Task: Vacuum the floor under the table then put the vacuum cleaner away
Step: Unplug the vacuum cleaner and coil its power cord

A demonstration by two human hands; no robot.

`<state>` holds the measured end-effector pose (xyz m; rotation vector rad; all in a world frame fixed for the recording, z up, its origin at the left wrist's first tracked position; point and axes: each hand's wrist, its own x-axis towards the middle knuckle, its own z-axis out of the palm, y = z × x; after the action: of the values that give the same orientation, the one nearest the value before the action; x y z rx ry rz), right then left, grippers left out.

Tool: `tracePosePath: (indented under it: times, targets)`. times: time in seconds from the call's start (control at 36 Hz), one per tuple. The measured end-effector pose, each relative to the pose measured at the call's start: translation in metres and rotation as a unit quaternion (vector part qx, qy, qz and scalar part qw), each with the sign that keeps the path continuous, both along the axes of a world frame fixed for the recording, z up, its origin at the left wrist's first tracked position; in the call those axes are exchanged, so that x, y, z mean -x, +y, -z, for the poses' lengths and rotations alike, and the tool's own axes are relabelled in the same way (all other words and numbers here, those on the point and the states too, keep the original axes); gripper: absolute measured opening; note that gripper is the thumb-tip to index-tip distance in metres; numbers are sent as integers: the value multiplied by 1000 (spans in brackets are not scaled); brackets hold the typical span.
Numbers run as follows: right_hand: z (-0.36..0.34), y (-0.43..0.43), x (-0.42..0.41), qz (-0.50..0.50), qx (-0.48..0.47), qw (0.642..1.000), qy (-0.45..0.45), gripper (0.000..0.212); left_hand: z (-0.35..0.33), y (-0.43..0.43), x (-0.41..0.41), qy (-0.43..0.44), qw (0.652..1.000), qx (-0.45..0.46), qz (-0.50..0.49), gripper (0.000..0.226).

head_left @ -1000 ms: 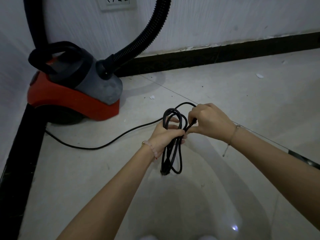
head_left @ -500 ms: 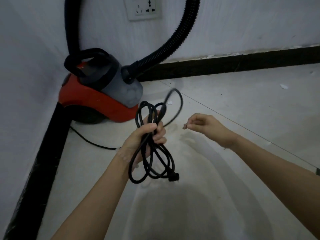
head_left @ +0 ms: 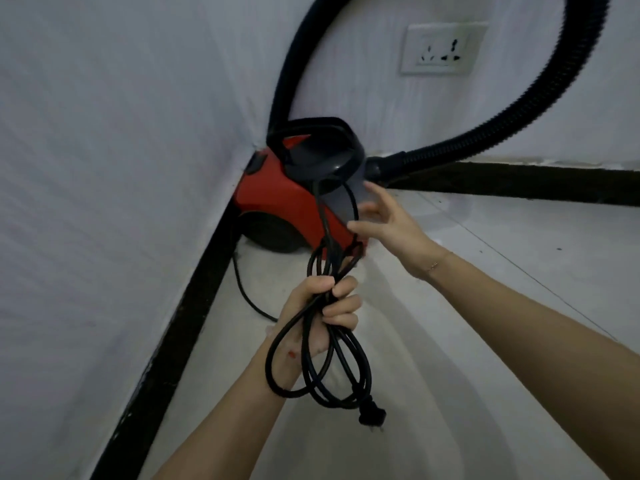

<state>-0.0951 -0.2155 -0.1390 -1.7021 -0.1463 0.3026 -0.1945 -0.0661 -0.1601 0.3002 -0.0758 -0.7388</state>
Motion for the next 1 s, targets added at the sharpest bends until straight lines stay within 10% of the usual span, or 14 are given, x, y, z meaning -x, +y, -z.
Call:
tracePosePath:
  times: [0.17,0.47,0.56,1.0]
  targets:
    - [4,33,14,-50,37,998,31,11,-10,53,-8,73,976,-41,-202,35]
    - [-34,28,34,-147,148,977,-42,29,-5,47,-27,169,905,-212,-329,8]
    - [-25,38,43,-218,182,957,-65,31,-6,36,-27,131,903,-245,-328,36]
    - [-5,53,62,-214,41,976,19,20,-26,46,-28,63,750,-443,-488,45]
